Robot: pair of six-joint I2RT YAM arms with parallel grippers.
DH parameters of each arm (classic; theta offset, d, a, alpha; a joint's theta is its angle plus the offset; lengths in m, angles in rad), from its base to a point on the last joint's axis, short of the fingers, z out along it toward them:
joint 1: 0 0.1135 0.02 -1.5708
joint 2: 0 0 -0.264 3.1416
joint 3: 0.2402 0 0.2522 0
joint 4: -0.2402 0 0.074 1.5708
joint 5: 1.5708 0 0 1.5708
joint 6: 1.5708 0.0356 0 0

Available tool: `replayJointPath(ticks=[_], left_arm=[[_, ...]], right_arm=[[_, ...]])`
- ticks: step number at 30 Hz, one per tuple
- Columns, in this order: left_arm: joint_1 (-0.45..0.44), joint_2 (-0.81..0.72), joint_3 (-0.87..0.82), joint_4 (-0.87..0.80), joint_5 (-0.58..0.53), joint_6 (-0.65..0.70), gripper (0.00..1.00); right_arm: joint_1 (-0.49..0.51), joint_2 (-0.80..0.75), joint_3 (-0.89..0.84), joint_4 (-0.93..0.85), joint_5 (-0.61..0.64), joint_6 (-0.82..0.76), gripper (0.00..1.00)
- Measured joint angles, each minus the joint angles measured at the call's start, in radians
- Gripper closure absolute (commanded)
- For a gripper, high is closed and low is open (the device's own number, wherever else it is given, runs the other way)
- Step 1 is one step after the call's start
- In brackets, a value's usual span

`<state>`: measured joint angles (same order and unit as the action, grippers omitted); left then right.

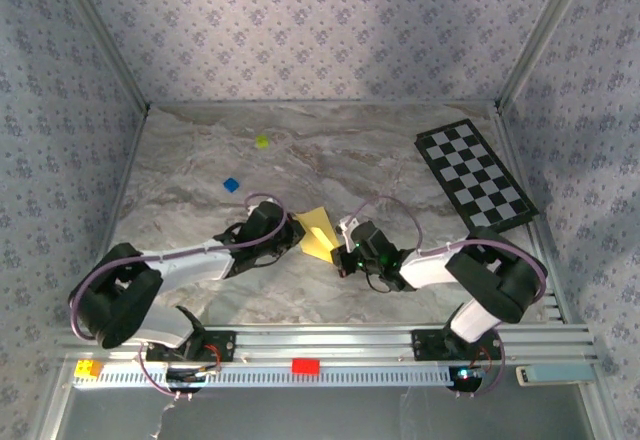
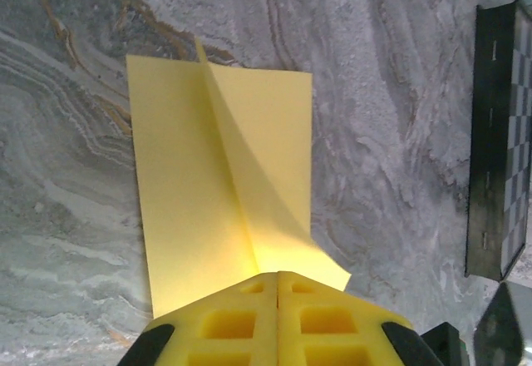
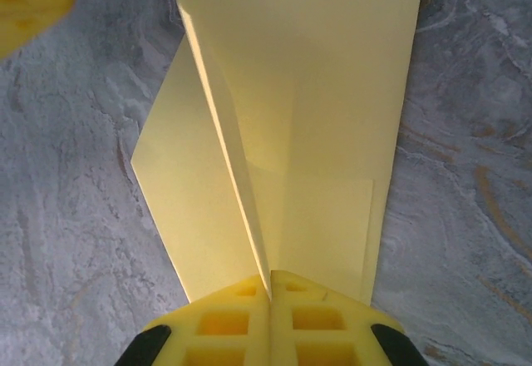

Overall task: Fold a paper plane with a square sheet of paper (pick it up from the middle)
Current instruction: Fourth fold the wing at the center of the table.

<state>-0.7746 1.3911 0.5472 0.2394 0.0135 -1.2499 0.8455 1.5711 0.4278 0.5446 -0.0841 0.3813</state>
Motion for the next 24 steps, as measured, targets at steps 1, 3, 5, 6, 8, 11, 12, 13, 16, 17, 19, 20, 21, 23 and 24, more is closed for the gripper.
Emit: replayJointPath(ticks=[1,3,5,6,8,11,12,13,16,17,19,20,21,23,24], left_arm=[[0.000,0.009,0.000,0.002,0.001,0.000,0.95],[0.000,0.025,0.000,0.004,0.004,0.000,0.96],[0.000,0.040,0.000,0.011,0.013,-0.001,0.97],[0.000,0.046,0.000,0.015,0.016,-0.001,0.97],[0.000,0.059,0.000,0.030,0.024,-0.001,0.98],[0.000,0.082,0.000,0.043,0.032,-0.001,0.98],[0.000,0.089,0.000,0.047,0.036,-0.001,0.99],[0.000,0.099,0.001,0.049,0.039,-0.001,0.99],[0.000,0.129,0.012,0.049,0.049,-0.003,1.00],[0.000,0.137,0.016,0.051,0.051,-0.005,1.00],[0.000,0.151,0.024,0.057,0.053,-0.008,1.00],[0.000,0.158,0.027,0.058,0.054,-0.009,1.00],[0.000,0.163,0.028,0.060,0.054,-0.009,1.00],[0.000,0.172,0.028,0.063,0.054,-0.013,1.00],[0.000,0.176,0.028,0.063,0.054,-0.016,1.00]], right_arm=[[-0.003,0.002,0.000,0.005,-0.010,0.010,1.00],[-0.008,0.005,0.000,0.010,-0.023,0.029,1.00],[-0.017,0.009,-0.003,0.019,-0.041,0.050,1.00],[-0.021,0.010,-0.006,0.025,-0.048,0.058,1.00],[-0.032,0.014,-0.009,0.036,-0.065,0.076,1.00],[-0.049,0.016,-0.017,0.053,-0.091,0.103,1.00],[-0.055,0.017,-0.018,0.056,-0.099,0.111,1.00],[-0.063,0.018,-0.019,0.059,-0.111,0.121,1.00],[-0.082,0.024,-0.020,0.069,-0.139,0.148,1.00],[-0.087,0.026,-0.020,0.073,-0.148,0.156,1.00],[-0.096,0.031,-0.020,0.080,-0.165,0.172,1.00],[-0.101,0.034,-0.020,0.084,-0.172,0.180,1.00],[-0.104,0.034,-0.020,0.085,-0.179,0.185,1.00],[-0.109,0.036,-0.021,0.090,-0.190,0.197,1.00],[-0.112,0.037,-0.022,0.094,-0.194,0.203,1.00]])
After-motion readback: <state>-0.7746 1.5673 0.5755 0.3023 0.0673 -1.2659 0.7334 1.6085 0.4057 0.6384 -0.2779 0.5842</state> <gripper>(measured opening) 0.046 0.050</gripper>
